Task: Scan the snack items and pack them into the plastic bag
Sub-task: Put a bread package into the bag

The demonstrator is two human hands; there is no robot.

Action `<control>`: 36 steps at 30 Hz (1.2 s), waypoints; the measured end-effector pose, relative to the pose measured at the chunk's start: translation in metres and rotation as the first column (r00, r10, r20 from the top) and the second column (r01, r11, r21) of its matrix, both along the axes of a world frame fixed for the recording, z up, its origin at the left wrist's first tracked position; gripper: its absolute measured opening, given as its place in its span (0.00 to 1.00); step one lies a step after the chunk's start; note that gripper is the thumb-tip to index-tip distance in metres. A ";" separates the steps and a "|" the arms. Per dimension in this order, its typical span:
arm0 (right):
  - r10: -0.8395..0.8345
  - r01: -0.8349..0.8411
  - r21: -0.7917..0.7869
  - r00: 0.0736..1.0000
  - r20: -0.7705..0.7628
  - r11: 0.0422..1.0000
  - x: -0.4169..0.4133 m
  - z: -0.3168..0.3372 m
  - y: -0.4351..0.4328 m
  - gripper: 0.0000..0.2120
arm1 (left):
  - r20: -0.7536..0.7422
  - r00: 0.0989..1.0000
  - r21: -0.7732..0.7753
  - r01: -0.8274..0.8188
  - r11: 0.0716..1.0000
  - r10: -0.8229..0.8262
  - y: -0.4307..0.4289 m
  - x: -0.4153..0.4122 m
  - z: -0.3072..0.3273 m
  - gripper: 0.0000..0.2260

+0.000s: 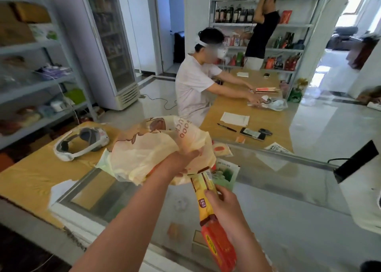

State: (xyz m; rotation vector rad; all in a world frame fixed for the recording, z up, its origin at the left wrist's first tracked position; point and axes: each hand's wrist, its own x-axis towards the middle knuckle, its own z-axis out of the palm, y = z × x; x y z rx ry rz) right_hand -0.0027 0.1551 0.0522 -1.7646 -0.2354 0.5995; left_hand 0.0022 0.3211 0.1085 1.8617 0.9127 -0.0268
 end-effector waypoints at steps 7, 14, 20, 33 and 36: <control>0.165 -0.159 0.078 0.983 -0.082 0.984 0.014 -0.007 -0.011 0.09 | 0.202 0.876 -0.331 -0.360 0.872 0.438 0.009 0.011 0.012 0.17; 0.153 -0.140 0.147 0.985 -0.082 0.979 0.028 0.008 0.014 0.08 | 0.546 0.672 -0.567 -0.143 0.811 0.501 0.035 0.014 0.068 0.18; 0.161 -0.128 0.266 0.981 -0.106 0.955 0.029 0.027 0.042 0.09 | 0.579 0.580 -0.697 -0.012 0.717 0.572 0.050 0.008 0.091 0.22; -0.084 0.093 -0.040 0.980 0.182 0.995 0.084 0.017 0.178 0.14 | 0.626 0.632 -0.682 0.159 0.714 0.457 0.069 -0.023 0.109 0.20; -0.082 0.114 -0.089 0.948 0.306 0.990 0.094 0.000 0.210 0.14 | 0.626 0.657 -0.676 0.189 0.712 0.420 0.072 -0.027 0.105 0.20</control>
